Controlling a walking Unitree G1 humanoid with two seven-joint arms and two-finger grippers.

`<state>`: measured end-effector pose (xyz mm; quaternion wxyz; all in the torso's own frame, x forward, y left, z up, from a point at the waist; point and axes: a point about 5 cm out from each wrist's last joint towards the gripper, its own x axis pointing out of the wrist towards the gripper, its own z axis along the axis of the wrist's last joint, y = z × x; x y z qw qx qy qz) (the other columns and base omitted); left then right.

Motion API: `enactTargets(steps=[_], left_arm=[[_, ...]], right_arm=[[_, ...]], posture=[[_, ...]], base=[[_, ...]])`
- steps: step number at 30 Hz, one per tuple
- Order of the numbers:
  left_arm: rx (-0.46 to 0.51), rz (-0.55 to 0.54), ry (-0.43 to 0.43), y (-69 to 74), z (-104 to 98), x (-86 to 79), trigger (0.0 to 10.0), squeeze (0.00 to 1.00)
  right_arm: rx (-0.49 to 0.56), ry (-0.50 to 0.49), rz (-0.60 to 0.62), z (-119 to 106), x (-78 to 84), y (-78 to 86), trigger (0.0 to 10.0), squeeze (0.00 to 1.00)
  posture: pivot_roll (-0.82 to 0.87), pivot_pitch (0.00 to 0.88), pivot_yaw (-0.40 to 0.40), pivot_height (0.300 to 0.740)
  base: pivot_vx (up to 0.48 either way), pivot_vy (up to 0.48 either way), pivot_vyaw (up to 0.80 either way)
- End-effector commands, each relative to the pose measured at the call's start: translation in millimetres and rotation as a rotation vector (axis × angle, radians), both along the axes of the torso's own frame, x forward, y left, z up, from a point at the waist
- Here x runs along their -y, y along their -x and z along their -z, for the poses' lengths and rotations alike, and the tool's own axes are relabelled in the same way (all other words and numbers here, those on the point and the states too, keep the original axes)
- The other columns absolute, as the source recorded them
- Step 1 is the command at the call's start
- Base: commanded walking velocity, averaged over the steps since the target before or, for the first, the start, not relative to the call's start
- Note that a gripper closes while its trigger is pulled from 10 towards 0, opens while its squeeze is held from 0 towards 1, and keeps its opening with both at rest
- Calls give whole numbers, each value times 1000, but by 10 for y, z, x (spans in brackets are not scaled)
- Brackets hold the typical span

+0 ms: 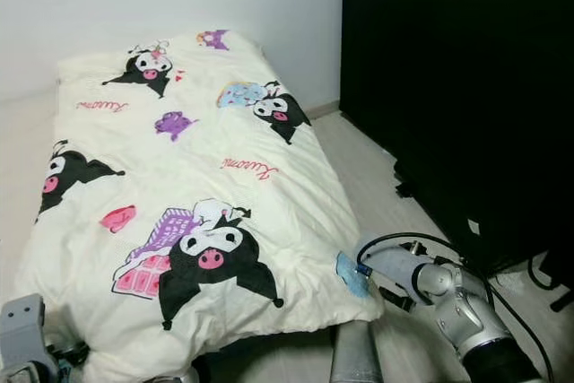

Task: Clean up the room

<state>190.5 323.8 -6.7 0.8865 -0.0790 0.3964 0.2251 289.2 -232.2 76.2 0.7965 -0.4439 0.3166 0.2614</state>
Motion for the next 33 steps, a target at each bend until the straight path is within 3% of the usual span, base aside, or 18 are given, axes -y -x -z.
enactTargets(steps=[1,2,3,4,6,7,14,17,19,21,22,23,25,26,29,30,32,33], left_arm=[[-10,1,35,-3,77,85,10000,514],[-10,1,35,-3,77,85,10000,514],[-7,1,29,-22,80,82,10000,0],[10,-1,29,-57,86,78,8353,0],[10,-1,29,-57,86,78,8353,0],[16,-2,17,-93,89,69,0,0],[-4,-14,-51,-121,81,0,0,0],[-46,-54,-97,-36,105,-94,0,0],[-103,-96,-125,121,158,-180,0,0],[-126,-111,-134,187,183,-212,0,0],[-164,-135,-145,313,220,-267,0,0],[-164,-135,-145,313,220,-267,0,0],[-257,-183,-162,642,304,-372,0,0],[-257,-183,-162,642,304,-372,0,0],[-320,-212,-162,891,365,-412,0,0],[-320,-212,-162,891,365,-412,0,0],[-381,-247,-158,1193,423,-448,0,0],[-381,-247,-158,1193,423,-448,0,0]], right_arm=[[-2,-14,-5,13,-17,8,10000,0],[-2,-14,-5,13,-17,8,10000,0],[0,-13,-4,9,-14,7,10000,0],[5,-13,-3,-2,-7,4,10000,0],[5,-13,-3,-2,-7,4,10000,0],[13,-14,-2,-28,1,-7,10000,0],[30,-13,-2,-74,12,-27,10000,0],[41,-18,2,-101,19,-36,10000,0],[45,-18,4,-110,30,-38,10000,0],[45,-17,5,-111,33,-37,10000,0],[45,-16,7,-109,40,-33,10000,0],[45,-16,7,-109,40,-33,10000,0],[43,-15,8,-99,43,-25,10000,0],[43,-15,8,-99,43,-25,10000,0],[40,-17,8,-87,34,-19,10000,0],[40,-17,8,-87,34,-19,10000,0],[38,-20,5,-77,18,-18,10000,0],[38,-20,5,-77,18,-18,10000,0]], posture=[[-166,132,59,548],[-166,132,59,548],[-169,133,58,548],[-173,133,56,548],[-173,133,56,548],[-176,134,53,548],[-187,131,50,548],[-189,131,51,548],[-188,132,52,548],[-188,133,55,548],[-184,132,57,548],[-184,132,57,548],[-181,133,63,548],[-181,133,63,548],[-171,132,71,548],[-171,132,71,548],[-162,129,71,548],[-162,129,71,548]], base=[[0,0,0],[0,0,0],[0,0,0],[0,0,0],[0,0,0],[0,0,0],[0,0,0],[0,0,0],[0,0,0],[0,0,0],[0,0,0],[0,0,0],[0,0,0],[0,0,0],[0,0,0],[0,0,0],[0,0,0],[0,0,0]])
